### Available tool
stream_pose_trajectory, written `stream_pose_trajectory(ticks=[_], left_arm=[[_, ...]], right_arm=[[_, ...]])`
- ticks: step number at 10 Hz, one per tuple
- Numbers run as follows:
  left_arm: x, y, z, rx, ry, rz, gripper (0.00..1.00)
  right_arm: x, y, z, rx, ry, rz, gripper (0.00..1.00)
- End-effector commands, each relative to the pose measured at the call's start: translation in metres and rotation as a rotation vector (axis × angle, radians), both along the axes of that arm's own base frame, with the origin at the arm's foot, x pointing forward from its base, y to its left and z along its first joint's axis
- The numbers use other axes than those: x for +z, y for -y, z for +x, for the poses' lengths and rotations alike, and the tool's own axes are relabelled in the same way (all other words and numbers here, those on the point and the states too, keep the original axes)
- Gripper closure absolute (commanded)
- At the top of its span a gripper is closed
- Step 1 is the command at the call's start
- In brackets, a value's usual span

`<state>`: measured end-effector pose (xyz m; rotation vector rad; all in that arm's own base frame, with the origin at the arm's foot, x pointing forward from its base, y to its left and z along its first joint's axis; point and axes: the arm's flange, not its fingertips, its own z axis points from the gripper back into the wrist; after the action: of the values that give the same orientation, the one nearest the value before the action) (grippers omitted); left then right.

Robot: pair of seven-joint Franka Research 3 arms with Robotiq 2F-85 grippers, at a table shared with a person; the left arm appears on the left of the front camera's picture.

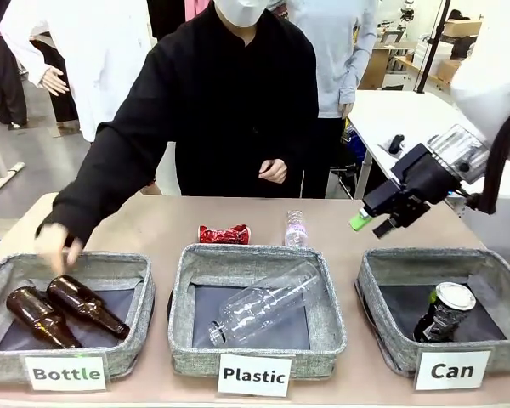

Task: Sort the can waste into the basket.
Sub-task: Pick up the can waste from the table and place it in the right Fabric basket.

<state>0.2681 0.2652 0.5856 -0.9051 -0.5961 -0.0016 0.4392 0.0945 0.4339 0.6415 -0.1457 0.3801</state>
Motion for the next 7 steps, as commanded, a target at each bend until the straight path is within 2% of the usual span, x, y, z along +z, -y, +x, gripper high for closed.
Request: stream_pose_trajectory(ticks=[1, 2, 4, 5, 6, 7], left_arm=[[-0.02, 0.024, 0.02, -0.037, -0.015, -0.012, 0.08], [-0.026, 0.047, 0.032, -0.092, -0.03, -0.033, 0.08], [-0.042, 0.121, 0.048, -0.274, -0.057, -0.055, 0.08], [-0.051, 0.16, 0.057, -0.375, -0.09, -0.079, 0.08], [-0.061, 0.192, 0.058, -0.404, -0.123, -0.052, 0.08], [-0.05, 0.136, 0.055, -0.297, -0.083, -0.056, 0.08]], right_arm=[[-0.001, -0.015, 0.012, -0.032, 0.084, 0.036, 0.0], [0.002, -0.006, 0.011, -0.056, 0.078, 0.05, 0.0], [0.023, 0.033, -0.011, -0.126, 0.08, 0.123, 0.0], [0.034, 0.045, -0.015, -0.139, 0.117, 0.162, 0.0], [0.039, 0.041, -0.008, -0.141, 0.148, 0.203, 0.0], [0.035, 0.019, 0.011, -0.088, 0.202, 0.216, 0.0]])
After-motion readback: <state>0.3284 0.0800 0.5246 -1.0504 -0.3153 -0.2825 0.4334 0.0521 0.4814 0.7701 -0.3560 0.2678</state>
